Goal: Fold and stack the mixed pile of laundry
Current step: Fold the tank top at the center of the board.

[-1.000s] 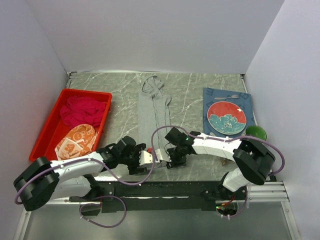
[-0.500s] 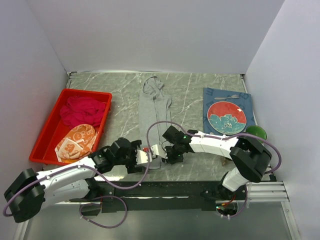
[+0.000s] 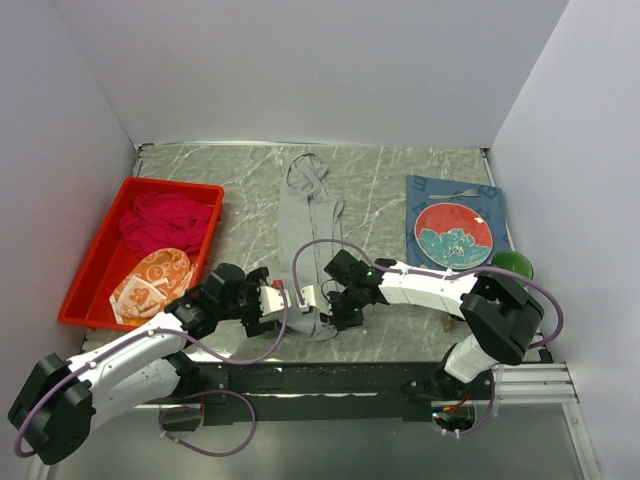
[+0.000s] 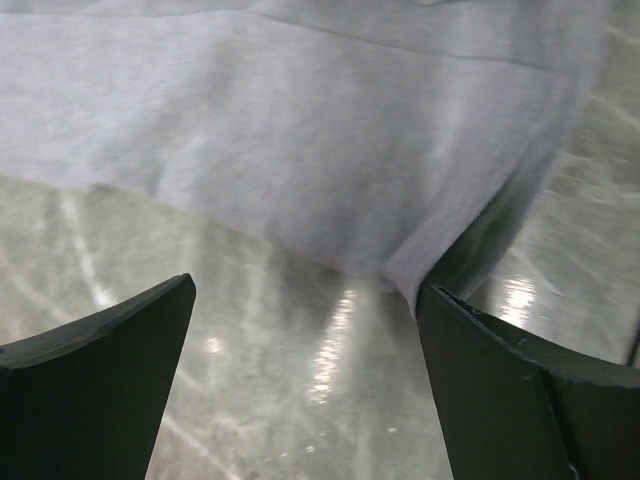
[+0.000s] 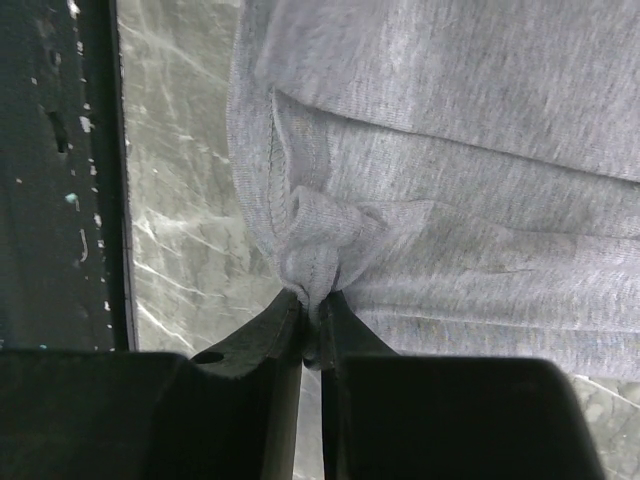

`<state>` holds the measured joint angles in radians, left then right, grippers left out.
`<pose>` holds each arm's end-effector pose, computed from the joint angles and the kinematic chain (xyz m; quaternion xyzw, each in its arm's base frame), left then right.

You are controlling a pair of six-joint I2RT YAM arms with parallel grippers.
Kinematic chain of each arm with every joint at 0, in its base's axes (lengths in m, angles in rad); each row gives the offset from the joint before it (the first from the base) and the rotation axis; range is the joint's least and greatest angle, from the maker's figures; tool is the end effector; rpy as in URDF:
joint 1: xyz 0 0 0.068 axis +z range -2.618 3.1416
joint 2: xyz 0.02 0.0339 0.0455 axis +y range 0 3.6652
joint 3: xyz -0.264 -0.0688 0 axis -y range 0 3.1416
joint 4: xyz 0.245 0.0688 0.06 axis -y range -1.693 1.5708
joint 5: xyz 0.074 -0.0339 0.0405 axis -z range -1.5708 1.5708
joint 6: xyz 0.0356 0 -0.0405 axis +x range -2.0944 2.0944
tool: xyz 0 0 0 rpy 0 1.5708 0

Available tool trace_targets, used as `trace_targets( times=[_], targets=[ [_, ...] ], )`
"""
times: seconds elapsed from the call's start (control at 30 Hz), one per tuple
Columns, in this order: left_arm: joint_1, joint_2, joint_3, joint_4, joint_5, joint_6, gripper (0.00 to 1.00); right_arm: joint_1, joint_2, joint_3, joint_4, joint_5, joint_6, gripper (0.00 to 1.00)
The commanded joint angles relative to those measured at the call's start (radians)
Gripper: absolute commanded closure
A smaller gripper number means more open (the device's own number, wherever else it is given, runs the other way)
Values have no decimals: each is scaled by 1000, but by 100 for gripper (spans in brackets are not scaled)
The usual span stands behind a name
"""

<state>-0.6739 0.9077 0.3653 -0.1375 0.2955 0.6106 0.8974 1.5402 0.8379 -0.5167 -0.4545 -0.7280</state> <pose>0.1360 -0.1219 0.1785 0.5854 0.6767 -0.1463 0.4217 0.1588 0.2241 0.1654 -0.7237 0.6309 0.2354 0.1511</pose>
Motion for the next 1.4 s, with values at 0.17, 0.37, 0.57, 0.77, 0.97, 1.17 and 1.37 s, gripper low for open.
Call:
trace_targets(
  times=[0.17,0.37,0.57,0.77,0.97,1.17,1.37],
  targets=[
    [-87,60,63,-53,152,41,27,-75,-34,30,-25,-110,59,100],
    [-98,45,63,-91,169,47,9,-81,-25,35,-42,-121,53,100],
    [-102,42,50,-82,185,75,6,-91,-29,29,-59,-154,47,100],
    [-211,88,43,-77,192,81,6,-118,-22,27,-66,-179,50,100],
    [-253,146,9,28,82,48,14,-118,-14,30,-63,-162,58,100],
    [-254,191,-9,108,-9,25,37,-117,-11,30,-65,-165,55,100],
    [-269,200,-6,78,28,51,66,-118,-14,33,-71,-165,53,100]
  ],
)
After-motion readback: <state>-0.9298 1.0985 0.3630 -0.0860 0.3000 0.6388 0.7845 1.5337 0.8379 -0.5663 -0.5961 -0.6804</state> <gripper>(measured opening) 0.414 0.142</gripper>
